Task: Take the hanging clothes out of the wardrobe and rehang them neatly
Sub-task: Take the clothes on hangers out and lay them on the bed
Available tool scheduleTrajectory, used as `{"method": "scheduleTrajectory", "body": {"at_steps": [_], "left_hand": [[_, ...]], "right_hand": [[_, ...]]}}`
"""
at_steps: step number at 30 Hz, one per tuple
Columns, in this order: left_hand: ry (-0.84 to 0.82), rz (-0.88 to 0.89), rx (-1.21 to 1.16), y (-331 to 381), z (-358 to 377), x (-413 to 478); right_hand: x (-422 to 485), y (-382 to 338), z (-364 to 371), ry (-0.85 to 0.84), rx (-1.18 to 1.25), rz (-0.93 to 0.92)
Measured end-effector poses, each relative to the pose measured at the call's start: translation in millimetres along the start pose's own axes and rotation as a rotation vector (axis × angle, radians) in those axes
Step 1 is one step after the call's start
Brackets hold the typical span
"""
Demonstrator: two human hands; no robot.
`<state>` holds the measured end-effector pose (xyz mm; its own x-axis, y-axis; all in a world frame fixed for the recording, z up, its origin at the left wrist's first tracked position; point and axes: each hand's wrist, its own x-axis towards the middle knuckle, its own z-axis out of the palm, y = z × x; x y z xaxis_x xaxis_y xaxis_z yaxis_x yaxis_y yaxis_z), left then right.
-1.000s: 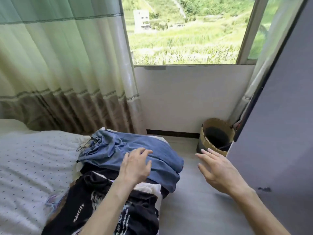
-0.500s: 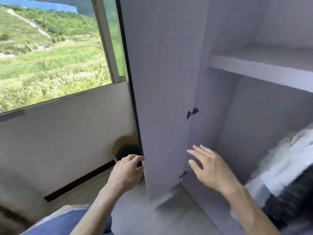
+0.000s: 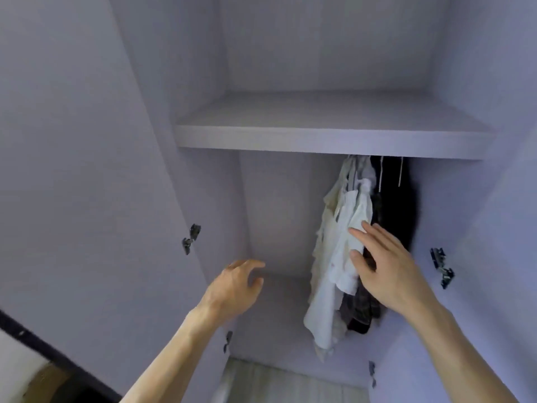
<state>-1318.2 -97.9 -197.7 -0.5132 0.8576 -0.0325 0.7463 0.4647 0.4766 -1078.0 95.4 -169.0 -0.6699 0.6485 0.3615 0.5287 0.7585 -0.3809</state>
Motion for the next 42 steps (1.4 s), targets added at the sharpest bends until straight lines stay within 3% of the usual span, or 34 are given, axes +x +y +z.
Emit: {"method": "scheduleTrajectory", "body": {"at_steps": [7, 13, 22, 27, 33, 42], "left_hand": [[-0.063, 0.09, -0.124, 57.2, 31.8, 123.9], [-0.147, -0.033, -0.457, 115.2, 59.9, 211.7], [-0.106, -0.239, -0.758, 162.4, 86.6, 303.2], [-0.097, -0.283, -1.0, 175.8, 90.7, 328.7], [-0.129, -0.299, -1.081, 185.6, 88.8, 342.0], [0.266, -0.269, -1.131, 159.3, 79.2, 348.3]], "right_hand": [[94.4, 50.3, -51.2, 0.447, -0.119, 0.065], [183.6, 95.9, -67.4, 0.583, -0.333, 0.164], [242.8, 151.9, -26.9, 1.044, -0.449, -0.027], [247.1, 155.7, -24.4, 1.088, -0.453, -0.079], [249.4, 157.4, -23.5, 1.103, -0.476, -0.069], [250.3, 159.0, -21.8, 1.117, -0.498, -0.066]]}}
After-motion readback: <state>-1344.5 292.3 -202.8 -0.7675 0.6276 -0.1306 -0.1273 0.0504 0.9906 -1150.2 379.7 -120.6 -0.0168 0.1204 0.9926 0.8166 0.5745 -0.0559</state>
